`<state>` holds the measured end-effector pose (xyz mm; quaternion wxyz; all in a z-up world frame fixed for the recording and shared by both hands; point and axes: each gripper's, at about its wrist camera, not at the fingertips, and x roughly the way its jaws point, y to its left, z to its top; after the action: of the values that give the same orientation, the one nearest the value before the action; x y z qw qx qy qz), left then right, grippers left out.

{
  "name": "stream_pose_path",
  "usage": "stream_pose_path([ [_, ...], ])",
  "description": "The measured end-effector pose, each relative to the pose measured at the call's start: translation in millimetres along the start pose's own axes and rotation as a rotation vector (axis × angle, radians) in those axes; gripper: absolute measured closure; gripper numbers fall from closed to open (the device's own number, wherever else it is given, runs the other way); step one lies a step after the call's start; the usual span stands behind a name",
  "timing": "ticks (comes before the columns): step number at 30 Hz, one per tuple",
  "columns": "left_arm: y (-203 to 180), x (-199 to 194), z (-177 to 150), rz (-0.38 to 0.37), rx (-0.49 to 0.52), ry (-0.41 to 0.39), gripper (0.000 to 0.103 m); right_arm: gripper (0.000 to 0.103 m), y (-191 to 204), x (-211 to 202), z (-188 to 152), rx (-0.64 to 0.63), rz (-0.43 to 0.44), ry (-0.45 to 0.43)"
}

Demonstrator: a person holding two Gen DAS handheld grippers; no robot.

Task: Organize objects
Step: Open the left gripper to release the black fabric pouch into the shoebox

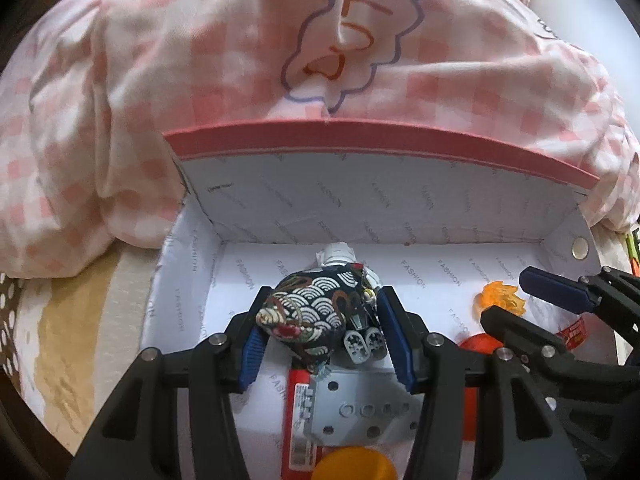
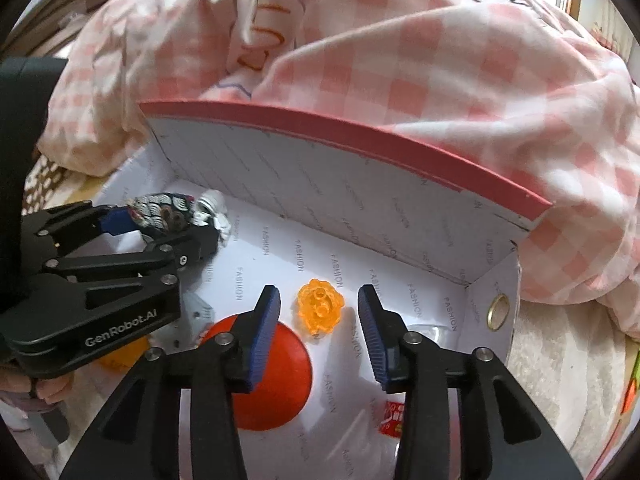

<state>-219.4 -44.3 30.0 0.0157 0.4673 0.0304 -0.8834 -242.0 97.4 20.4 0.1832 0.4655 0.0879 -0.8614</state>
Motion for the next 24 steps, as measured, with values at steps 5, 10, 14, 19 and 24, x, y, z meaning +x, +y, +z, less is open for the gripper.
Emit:
stream_pose_path([
  [5, -6, -21, 13, -0.005, -0.003, -0.035, 0.051, 0.061, 0, -19, -6, 0.0, 0.012, -0.048],
  [10, -3, -44, 8, -0.011, -0.019, -0.067, 0.051, 0.061, -2, -42, -15, 0.028, 0.05, -0.093],
  [14, -3, -60, 2, -0.012, -0.026, -0.082, 0.051, 0.061, -2, -55, -10, 0.026, 0.058, -0.131],
  [19, 7, -70, -3, -0.017, -0.014, -0.09, 0.051, 0.061, 9, -68, -19, 0.028, 0.061, -0.163],
  [24, -6, -63, -19, -0.024, -0.013, -0.097, 0.051, 0.061, 13, -97, -35, 0.027, 0.08, -0.195],
])
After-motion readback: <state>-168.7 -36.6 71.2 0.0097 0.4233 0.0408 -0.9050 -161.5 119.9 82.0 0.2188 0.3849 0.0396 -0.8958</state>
